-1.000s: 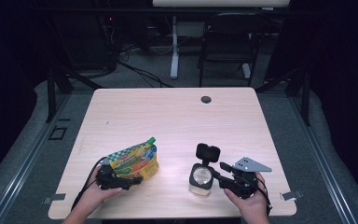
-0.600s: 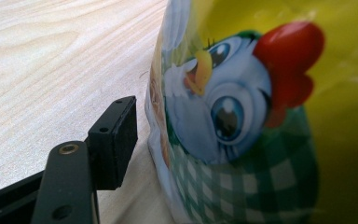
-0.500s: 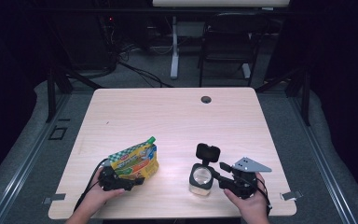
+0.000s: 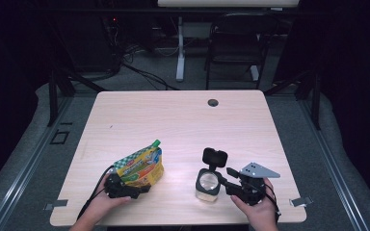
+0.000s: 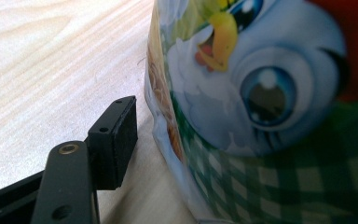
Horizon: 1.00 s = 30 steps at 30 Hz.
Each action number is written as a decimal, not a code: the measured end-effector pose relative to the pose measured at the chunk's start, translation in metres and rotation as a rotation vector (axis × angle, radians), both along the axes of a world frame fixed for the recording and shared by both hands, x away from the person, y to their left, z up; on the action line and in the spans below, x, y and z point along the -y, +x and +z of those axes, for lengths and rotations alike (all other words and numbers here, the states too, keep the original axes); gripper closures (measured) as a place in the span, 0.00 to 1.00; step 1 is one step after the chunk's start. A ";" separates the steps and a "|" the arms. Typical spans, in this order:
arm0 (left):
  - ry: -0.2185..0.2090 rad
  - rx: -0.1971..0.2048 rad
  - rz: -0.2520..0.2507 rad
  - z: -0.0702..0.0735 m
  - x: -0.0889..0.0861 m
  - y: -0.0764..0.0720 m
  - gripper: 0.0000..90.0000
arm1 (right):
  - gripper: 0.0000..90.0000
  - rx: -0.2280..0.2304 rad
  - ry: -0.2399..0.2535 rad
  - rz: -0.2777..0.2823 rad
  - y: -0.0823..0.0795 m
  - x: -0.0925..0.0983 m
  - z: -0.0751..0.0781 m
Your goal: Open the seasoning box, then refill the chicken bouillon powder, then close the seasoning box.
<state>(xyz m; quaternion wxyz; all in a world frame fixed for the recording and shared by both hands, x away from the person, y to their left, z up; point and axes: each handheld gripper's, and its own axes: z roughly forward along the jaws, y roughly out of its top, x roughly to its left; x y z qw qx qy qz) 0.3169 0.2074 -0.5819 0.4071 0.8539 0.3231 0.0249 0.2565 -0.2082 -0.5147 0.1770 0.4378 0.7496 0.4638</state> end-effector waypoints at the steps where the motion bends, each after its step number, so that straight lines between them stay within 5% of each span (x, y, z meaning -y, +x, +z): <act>1: 0.000 0.003 0.001 0.000 0.000 0.000 0.38 | 0.59 -0.002 0.003 0.002 0.000 0.000 0.000; 21: -0.013 0.026 0.027 -0.001 0.004 -0.002 0.40 | 0.59 -0.004 0.003 0.002 0.000 0.000 0.000; 30: -0.034 0.016 0.030 -0.002 0.005 -0.003 0.49 | 0.59 -0.002 0.002 0.002 0.000 -0.001 -0.001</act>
